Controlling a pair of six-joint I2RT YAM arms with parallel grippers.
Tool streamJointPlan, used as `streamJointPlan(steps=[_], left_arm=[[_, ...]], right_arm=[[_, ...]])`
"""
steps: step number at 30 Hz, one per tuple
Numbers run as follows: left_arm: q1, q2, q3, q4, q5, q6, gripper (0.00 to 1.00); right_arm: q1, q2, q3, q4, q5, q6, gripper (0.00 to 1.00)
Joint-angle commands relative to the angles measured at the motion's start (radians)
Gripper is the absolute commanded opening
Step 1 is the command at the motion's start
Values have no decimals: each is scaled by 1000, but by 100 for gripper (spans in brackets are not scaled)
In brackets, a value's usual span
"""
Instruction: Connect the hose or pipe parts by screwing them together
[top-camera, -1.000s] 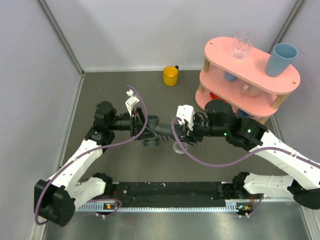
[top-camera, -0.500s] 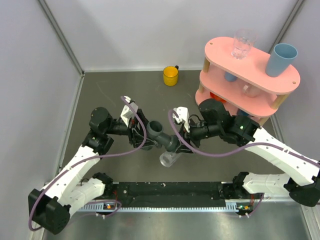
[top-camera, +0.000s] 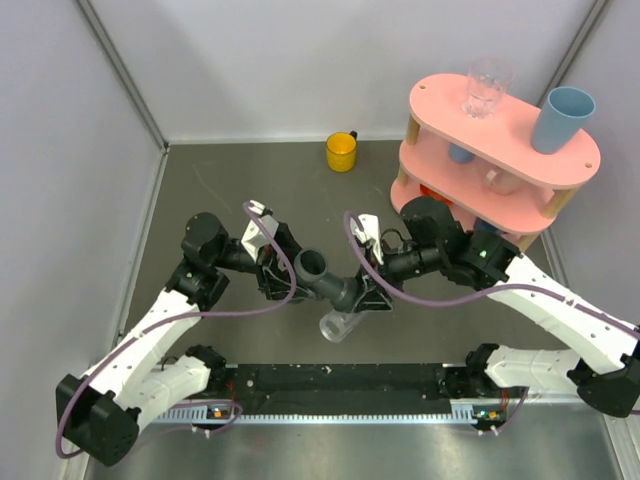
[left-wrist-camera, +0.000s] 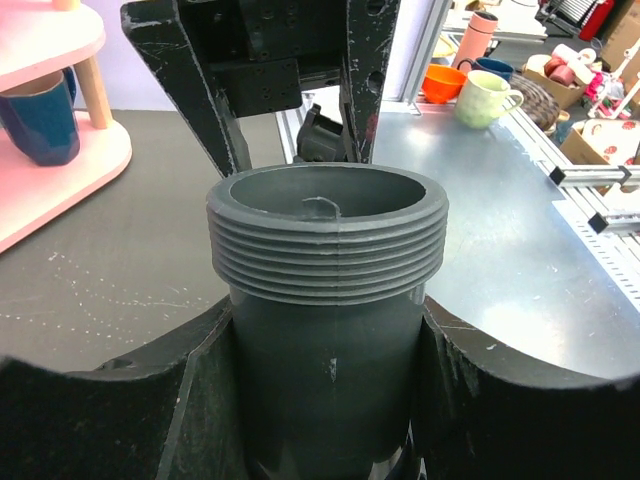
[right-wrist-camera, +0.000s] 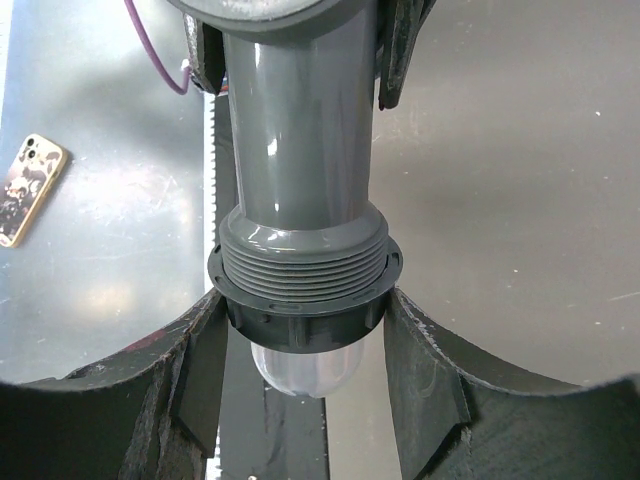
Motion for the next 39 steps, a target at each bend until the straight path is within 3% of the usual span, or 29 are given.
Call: streamJointPlan(steps=[1, 19, 25, 33, 39], left_arm=[[-31, 31, 22, -11, 8, 74, 0], [-33, 94, 54, -65, 88, 201, 0], [-33, 113, 69, -82, 91, 225, 0], [-30, 160, 101, -128, 26, 222, 0], [-26, 194, 120, -128, 3, 187, 0]], right_arm=[[5, -19, 36, 328, -178, 43, 8], [-112, 60, 61, 355, -414, 161, 8], [-125, 64, 50, 352, -414, 187, 12], [-147, 1, -2, 331, -337, 184, 38], [-194, -45, -24, 289, -317, 175, 51]])
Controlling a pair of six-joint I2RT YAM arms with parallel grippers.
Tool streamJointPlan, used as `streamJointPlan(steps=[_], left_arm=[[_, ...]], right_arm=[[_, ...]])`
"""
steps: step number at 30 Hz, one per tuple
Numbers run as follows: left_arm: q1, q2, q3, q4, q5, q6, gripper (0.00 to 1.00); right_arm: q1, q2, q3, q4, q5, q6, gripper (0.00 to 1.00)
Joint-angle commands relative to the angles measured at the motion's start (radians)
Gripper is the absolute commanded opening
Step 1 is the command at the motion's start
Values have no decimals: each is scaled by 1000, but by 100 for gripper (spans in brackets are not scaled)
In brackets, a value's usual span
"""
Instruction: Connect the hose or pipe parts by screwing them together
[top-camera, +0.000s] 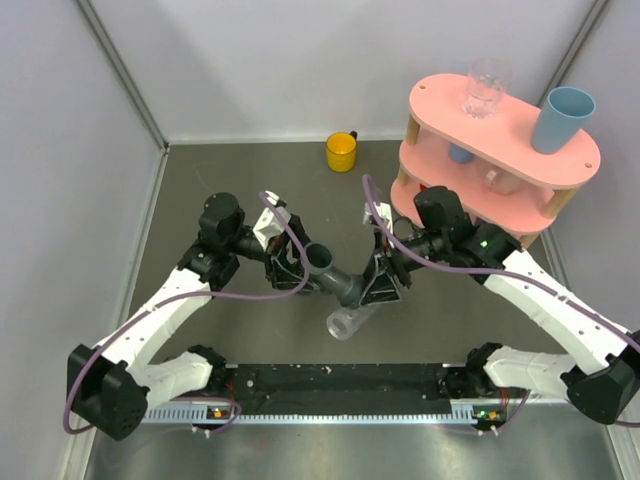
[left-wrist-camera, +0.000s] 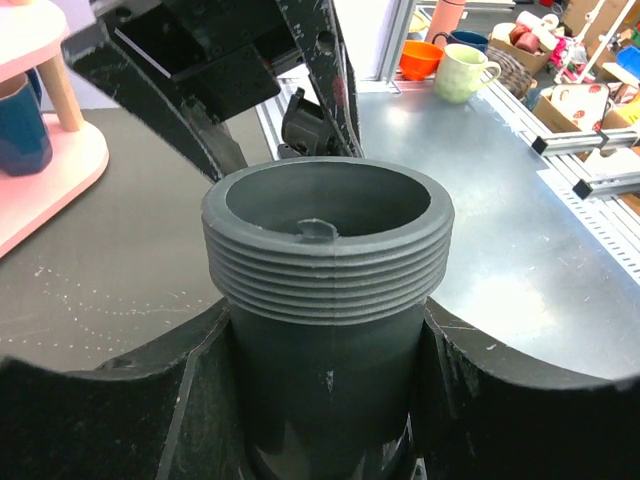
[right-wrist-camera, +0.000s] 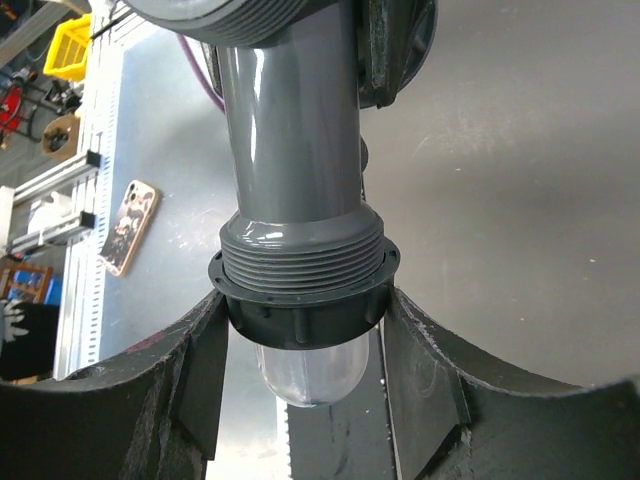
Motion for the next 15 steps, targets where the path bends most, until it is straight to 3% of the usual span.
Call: streamJointPlan(steps=[1, 8, 15], left_arm=[[-20, 43, 19, -47, -111, 23, 0], [-16, 46, 20, -60, -145, 1, 0], [-13, 40, -4, -8, -208, -107, 0]], right_arm=[[-23, -71, 43, 235, -41, 19, 53], [-32, -94, 50, 160, -7, -53, 66], [-37, -108, 76, 91, 51, -90, 70]])
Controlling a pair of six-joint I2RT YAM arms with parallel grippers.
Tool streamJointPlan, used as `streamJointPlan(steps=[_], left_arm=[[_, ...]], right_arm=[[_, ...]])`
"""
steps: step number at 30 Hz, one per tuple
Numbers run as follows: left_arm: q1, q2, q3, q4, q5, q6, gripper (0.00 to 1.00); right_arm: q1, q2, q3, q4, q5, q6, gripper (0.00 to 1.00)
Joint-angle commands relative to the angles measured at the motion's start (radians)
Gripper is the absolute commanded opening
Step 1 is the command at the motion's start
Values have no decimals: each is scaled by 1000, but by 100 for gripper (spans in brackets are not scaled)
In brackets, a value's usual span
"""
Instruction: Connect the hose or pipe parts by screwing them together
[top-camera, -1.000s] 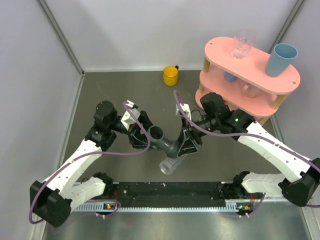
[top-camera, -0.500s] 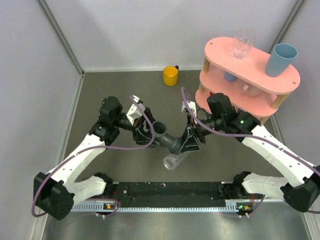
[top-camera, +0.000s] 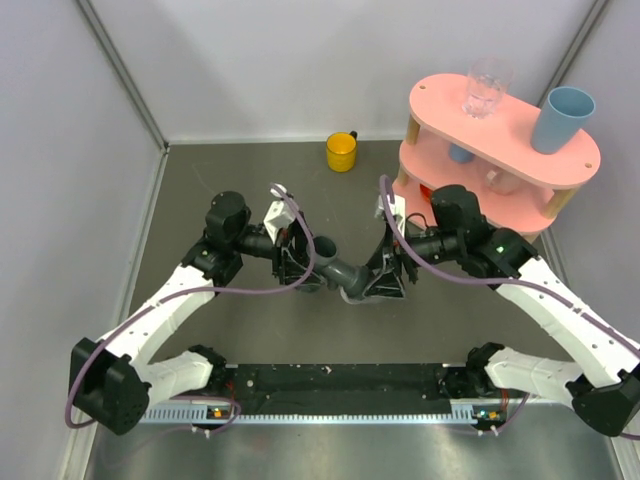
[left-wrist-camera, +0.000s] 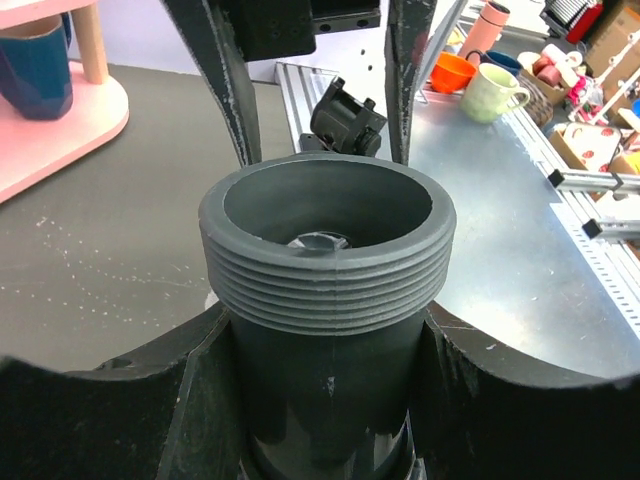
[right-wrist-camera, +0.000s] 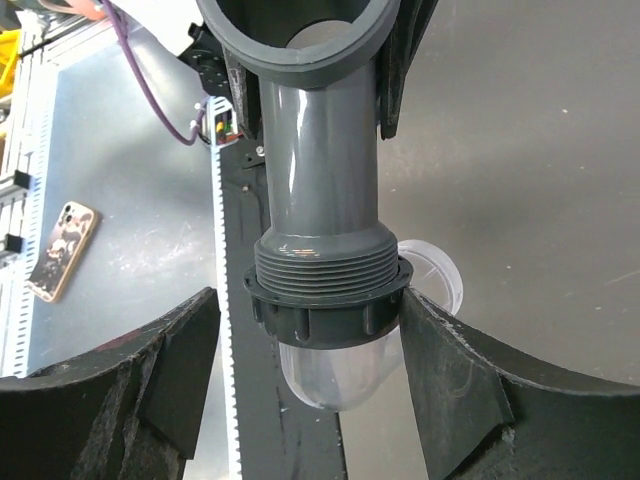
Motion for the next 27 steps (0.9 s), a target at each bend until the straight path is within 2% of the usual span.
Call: streamJointPlan(steps=[1, 9, 12, 17, 21, 27], left_arm=[[-5, -1, -24, 59, -116, -96, 0], [-5, -27, -33, 108, -300, -323, 0], [-5, -44, -39, 128, -334, -392, 0], [-5, -78, -44, 124, -467, -517, 0], [-5, -88, -39, 115, -561, -673, 0], [-5, -88, 66, -103, -685, -826, 0]], right_arm=[[6, -38, 86, 63, -24, -47, 70], [4, -91, 119, 72, 312, -135, 72], [6, -113, 115, 83, 369, -181, 72], [21, -131, 106, 99, 361, -201, 72], [108, -153, 80, 141, 499, -260, 72], [237, -148, 76, 142, 665, -399, 73]])
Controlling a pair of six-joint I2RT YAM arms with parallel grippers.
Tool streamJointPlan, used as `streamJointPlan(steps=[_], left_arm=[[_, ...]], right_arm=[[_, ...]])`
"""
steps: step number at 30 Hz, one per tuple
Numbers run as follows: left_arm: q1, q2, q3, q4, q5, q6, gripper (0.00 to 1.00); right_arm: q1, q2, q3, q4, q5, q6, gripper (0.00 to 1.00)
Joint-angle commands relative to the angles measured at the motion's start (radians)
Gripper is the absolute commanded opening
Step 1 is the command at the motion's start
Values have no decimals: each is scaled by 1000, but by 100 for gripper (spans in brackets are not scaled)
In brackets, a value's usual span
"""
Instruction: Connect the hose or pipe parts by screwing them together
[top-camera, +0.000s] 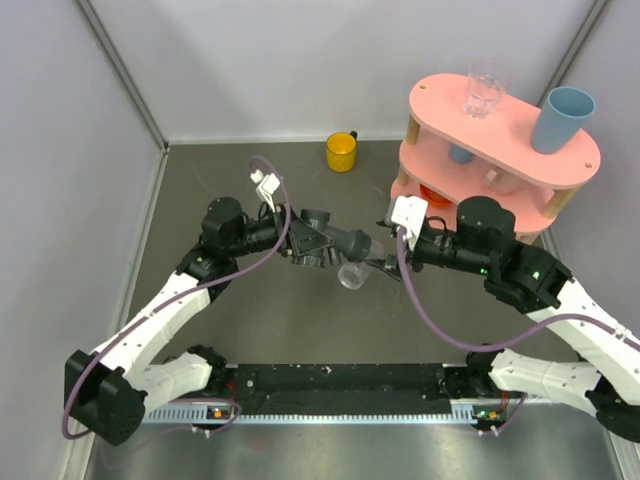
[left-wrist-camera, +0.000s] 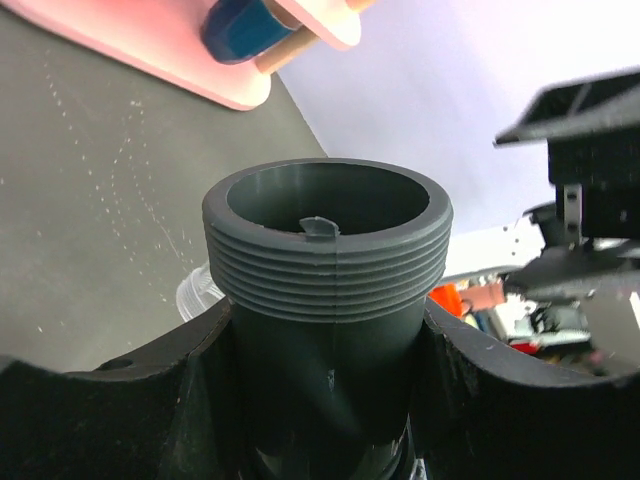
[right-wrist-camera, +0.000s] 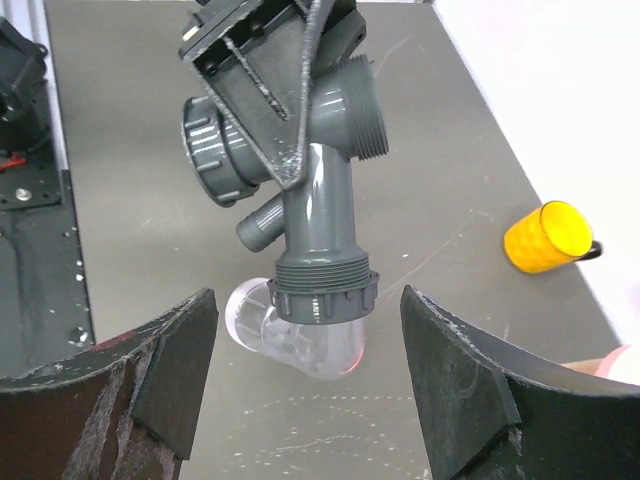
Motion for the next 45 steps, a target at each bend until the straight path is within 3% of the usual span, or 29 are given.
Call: streamJointPlan(steps=[1, 6, 9, 18, 45], left_arm=[[-4, -28, 118, -138, -131, -177, 0], [-4, -58, 131, -223, -277, -343, 0], [-4, -58, 140, -203, -262, -461, 0], [-4, -46, 199, -217, -226, -565, 0], [-4, -17, 299, -363, -162, -570, 0]], right_arm=[[88, -15, -5, 49, 158, -131, 73], [161, -5, -8, 46, 267, -218, 73], [162, 2, -13, 43, 273, -247, 73], [161, 28, -10, 69, 261, -269, 73], [161, 112, 32, 108, 254, -343, 72]])
